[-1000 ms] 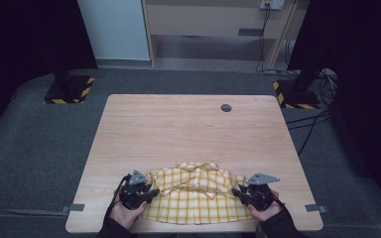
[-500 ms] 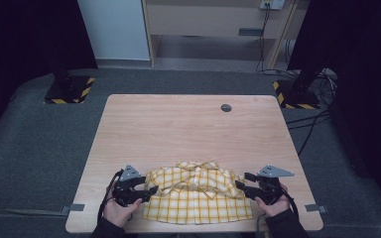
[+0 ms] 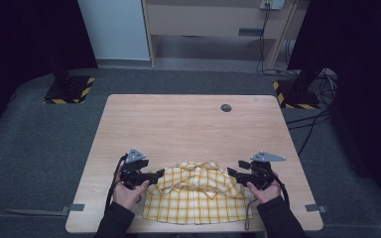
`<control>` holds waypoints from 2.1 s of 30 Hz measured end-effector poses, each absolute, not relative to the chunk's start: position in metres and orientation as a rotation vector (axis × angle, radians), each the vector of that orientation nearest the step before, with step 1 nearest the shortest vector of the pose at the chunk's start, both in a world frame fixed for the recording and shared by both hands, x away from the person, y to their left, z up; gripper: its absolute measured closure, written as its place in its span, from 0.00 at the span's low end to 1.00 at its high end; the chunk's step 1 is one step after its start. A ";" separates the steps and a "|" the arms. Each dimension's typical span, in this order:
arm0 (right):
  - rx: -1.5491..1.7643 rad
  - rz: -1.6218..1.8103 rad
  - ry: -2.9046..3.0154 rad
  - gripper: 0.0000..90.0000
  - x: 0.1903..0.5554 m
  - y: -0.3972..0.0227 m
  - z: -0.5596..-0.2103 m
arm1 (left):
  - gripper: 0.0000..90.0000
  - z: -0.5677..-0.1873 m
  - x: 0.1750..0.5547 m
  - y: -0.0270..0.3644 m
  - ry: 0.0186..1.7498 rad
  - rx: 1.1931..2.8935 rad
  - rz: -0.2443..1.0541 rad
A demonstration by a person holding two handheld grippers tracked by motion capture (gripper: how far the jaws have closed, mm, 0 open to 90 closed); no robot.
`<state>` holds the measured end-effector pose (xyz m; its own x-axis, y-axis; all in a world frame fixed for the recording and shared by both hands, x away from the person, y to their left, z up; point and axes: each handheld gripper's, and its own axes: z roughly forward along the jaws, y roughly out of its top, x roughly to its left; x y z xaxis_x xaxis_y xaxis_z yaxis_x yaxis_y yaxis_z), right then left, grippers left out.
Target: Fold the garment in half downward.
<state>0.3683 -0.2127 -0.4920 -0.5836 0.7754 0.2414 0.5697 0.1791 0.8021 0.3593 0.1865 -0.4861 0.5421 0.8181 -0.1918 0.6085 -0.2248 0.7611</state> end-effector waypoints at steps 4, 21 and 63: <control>1.323 1.376 2.234 0.42 0.380 -0.205 -0.492 | 0.23 -0.490 0.376 0.173 1.173 1.944 0.299; 1.421 1.332 2.250 0.44 0.409 -0.184 -0.511 | 0.24 -0.511 0.409 0.143 1.200 1.922 0.204; 1.189 1.133 2.395 0.62 0.396 -0.148 -0.536 | 0.36 -0.532 0.404 0.124 1.119 2.013 0.165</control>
